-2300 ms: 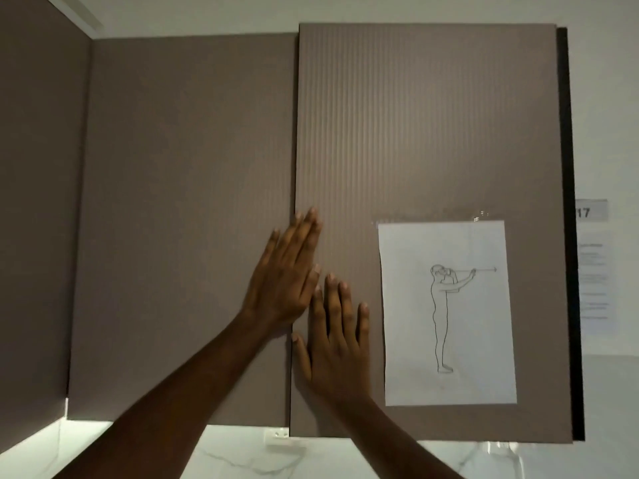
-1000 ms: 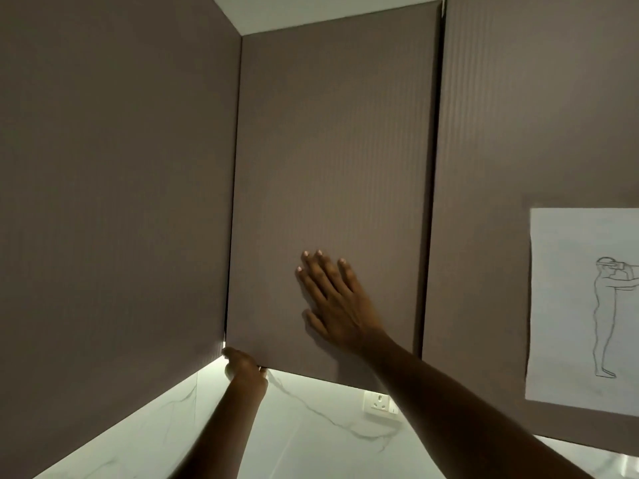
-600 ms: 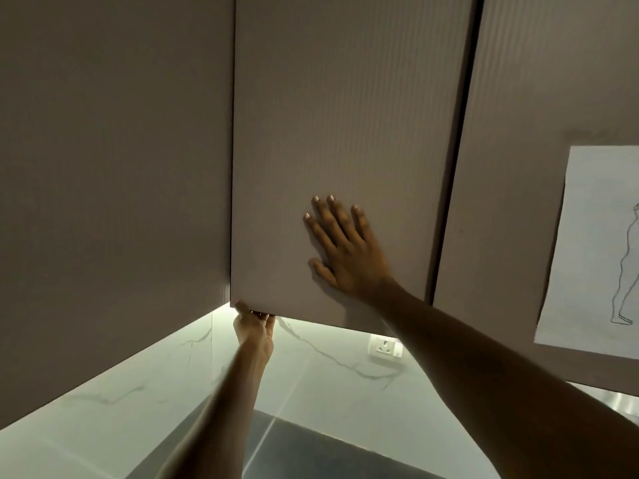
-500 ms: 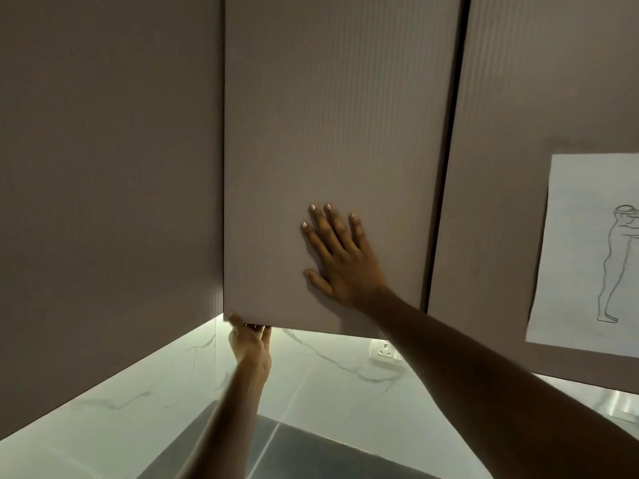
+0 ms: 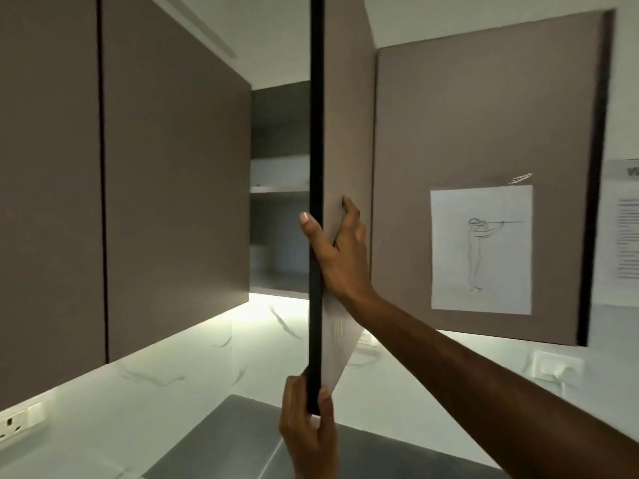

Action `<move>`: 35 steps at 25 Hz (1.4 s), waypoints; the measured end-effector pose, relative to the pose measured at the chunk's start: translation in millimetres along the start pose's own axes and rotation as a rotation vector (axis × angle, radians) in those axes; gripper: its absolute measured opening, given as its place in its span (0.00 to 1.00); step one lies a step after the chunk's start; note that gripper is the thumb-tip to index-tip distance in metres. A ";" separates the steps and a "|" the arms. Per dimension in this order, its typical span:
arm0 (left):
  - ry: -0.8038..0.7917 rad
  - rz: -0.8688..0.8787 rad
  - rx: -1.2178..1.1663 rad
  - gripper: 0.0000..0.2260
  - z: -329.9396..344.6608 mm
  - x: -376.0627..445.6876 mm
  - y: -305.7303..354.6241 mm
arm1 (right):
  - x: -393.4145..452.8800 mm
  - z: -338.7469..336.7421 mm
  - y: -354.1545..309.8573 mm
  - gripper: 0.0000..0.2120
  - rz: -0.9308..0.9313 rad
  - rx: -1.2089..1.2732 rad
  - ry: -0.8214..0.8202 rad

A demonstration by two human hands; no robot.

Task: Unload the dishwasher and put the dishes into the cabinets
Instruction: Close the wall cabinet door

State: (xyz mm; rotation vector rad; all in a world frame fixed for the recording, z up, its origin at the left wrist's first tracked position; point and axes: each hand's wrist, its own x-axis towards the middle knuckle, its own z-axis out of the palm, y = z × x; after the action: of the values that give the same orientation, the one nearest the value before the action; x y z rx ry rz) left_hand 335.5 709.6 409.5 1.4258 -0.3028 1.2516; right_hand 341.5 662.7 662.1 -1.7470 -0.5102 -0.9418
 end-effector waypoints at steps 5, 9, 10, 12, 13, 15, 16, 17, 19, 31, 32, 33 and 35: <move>-0.442 -0.032 -0.055 0.19 57.4 0.3 101.6 | -21.3 -121.5 -31.1 0.17 -0.051 -0.284 0.146; -0.660 0.224 0.096 0.46 133.8 50.3 153.5 | -24.5 -194.2 -19.6 0.13 0.091 -0.393 0.243; -0.692 0.297 0.170 0.49 155.0 62.0 164.4 | -22.7 -212.8 -11.6 0.13 0.138 -0.391 0.260; -0.751 0.444 0.269 0.49 191.9 79.4 183.9 | -20.0 -253.8 8.8 0.14 0.220 -0.370 0.275; -0.783 0.528 0.317 0.46 205.6 84.1 190.2 | -19.3 -274.4 20.4 0.14 0.246 -0.367 0.284; -0.870 0.708 0.445 0.39 227.2 84.1 191.2 | -21.0 -314.3 52.3 0.10 0.288 -0.347 0.327; -0.889 0.799 0.517 0.37 238.6 82.3 184.2 | -23.3 -331.0 69.1 0.08 0.322 -0.314 0.351; -0.895 0.859 0.582 0.37 250.3 80.9 175.9 | -26.8 -344.2 82.7 0.07 0.367 -0.290 0.345; -0.882 0.883 0.652 0.39 274.7 79.6 157.5 | -38.2 -359.0 108.9 0.07 0.357 -0.378 0.255; -0.574 0.775 0.411 0.47 363.5 75.0 74.4 | 48.8 -339.6 189.0 0.36 -0.250 -1.598 0.104; -0.550 0.726 0.450 0.48 364.2 75.1 73.3 | 51.3 -340.0 195.2 0.36 -0.257 -1.603 0.111; -0.527 0.683 0.490 0.48 364.1 75.4 73.6 | 53.4 -340.4 199.4 0.36 -0.259 -1.608 0.115; -0.516 0.646 0.525 0.47 363.9 74.9 71.1 | 56.2 -341.7 203.0 0.37 -0.271 -1.612 0.117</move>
State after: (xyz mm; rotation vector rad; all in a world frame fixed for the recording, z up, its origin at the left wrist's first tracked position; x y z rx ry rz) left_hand 493.0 417.8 591.5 2.2160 -0.8887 1.5215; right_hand 401.0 266.4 638.9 -2.9951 0.2773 -1.8957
